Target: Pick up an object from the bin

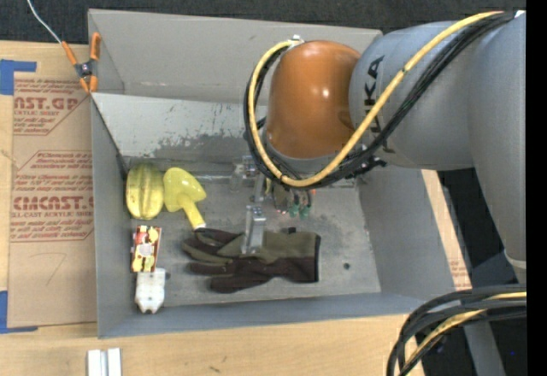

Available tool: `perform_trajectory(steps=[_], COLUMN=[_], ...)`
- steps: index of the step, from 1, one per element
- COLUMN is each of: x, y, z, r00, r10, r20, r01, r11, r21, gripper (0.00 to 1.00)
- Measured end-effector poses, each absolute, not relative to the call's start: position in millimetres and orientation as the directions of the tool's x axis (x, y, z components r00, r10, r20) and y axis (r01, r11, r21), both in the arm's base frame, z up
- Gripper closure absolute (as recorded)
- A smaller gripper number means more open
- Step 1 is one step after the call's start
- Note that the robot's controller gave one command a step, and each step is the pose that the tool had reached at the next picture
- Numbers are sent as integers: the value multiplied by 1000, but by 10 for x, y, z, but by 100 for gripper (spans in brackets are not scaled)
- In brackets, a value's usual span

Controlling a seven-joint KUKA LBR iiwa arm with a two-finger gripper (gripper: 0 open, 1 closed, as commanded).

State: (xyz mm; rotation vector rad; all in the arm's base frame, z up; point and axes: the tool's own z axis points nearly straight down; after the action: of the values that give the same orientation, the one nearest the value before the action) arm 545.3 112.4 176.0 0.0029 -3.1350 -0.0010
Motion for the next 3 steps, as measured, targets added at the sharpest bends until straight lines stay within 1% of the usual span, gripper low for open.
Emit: perform_trajectory(steps=[1, 2, 3], x=[5471, 5044, 5057], y=[1117, 729, 509], z=[1807, 663, 694], r00=[-1000, -1000, -983], r10=[0, -6, -181], r20=[-1, 14, -1], r01=[0, -6, -181], r11=[1000, 1000, 983], r21=[1, 0, 1], gripper=[0, 0, 0])
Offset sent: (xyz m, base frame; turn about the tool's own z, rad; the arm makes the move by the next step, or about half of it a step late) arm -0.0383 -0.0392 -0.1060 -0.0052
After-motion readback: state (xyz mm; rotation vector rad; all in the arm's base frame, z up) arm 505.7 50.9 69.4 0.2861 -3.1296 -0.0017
